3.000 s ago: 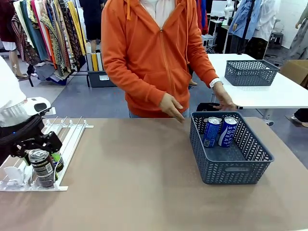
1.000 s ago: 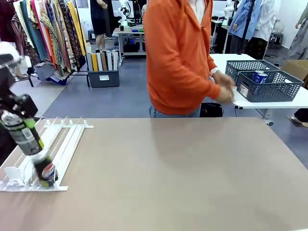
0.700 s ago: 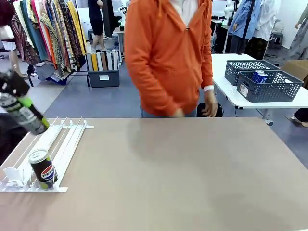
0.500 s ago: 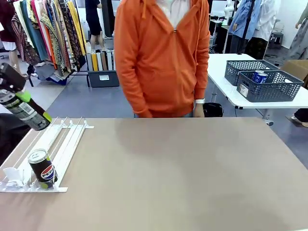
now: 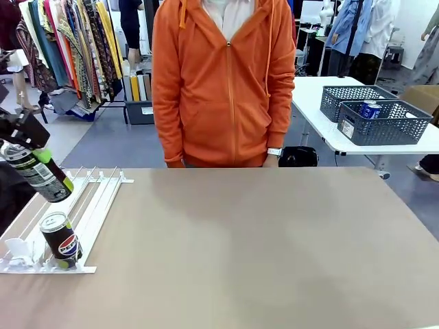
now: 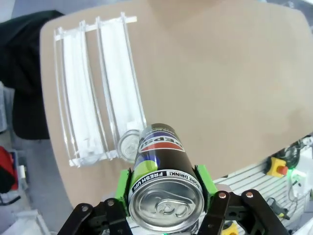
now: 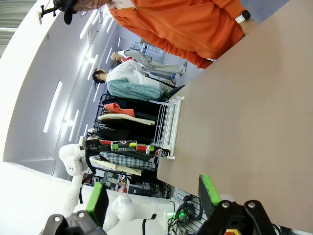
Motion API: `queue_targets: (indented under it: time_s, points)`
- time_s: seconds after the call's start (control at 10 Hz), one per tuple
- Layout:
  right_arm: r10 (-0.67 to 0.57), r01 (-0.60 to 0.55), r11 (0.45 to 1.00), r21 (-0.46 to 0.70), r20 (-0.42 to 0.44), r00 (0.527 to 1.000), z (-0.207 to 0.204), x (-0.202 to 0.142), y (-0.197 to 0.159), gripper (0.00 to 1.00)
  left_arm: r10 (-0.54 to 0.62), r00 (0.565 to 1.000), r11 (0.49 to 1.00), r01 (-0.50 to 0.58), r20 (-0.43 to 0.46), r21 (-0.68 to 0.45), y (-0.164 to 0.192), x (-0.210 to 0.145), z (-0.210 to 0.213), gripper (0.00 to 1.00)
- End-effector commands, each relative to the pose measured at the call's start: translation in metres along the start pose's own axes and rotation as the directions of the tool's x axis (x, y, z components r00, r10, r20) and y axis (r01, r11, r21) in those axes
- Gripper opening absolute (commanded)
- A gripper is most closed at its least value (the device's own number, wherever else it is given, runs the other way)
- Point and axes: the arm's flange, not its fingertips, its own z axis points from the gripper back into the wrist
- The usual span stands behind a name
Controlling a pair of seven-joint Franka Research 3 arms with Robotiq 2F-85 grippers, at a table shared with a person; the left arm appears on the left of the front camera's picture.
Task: Retrieve and store the cans from the dispenser.
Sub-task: Pick up one can from the Automatic Can Dispenser and place it in the middle of the table.
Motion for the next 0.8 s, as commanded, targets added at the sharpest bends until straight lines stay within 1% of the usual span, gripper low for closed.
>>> queue_targets:
  time_s: [0.0,0.1,0.2,0.3,0.4,0.5,0.6,0.7]
  points:
    - [0.025,-0.026,0.999,0.021,0.016,1.0,-0.001,0.004,0.002,1.0,-0.085,0.995,0.994,0.088,0.043,-0.071,-0.041,0.043,-0.019,0.0]
    - [0.025,-0.026,0.999,0.021,0.016,1.0,-0.001,0.004,0.002,1.0,-0.16,0.987,0.985,0.159,-0.008,-0.072,-0.081,0.078,-0.046,0.0]
    - [0.025,-0.026,0.999,0.021,0.016,1.0,-0.001,0.004,0.002,1.0,-0.227,0.972,0.972,0.223,-0.055,-0.075,-0.11,0.095,-0.067,0.0]
    - [0.025,-0.026,0.999,0.021,0.016,1.0,-0.001,0.004,0.002,1.0,-0.283,0.954,0.956,0.272,-0.101,-0.108,-0.154,0.113,-0.1,0.0]
    - [0.025,-0.026,0.999,0.021,0.016,1.0,-0.001,0.004,0.002,1.0,-0.308,0.937,0.951,0.304,-0.161,-0.054,-0.203,0.119,-0.142,0.0]
    - [0.025,-0.026,0.999,0.021,0.016,1.0,-0.001,0.004,0.002,1.0,-0.343,0.918,0.939,0.341,-0.2,-0.046,-0.238,0.121,-0.178,0.0]
    - [0.025,-0.026,0.999,0.021,0.016,1.0,-0.001,0.004,0.002,1.0,-0.376,0.889,0.922,0.386,-0.259,-0.013,-0.264,0.118,-0.209,0.0]
    - [0.025,-0.026,0.999,0.021,0.016,1.0,-0.001,0.004,0.002,1.0,-0.401,0.874,0.913,0.406,-0.275,-0.041,-0.286,0.114,-0.238,0.0]
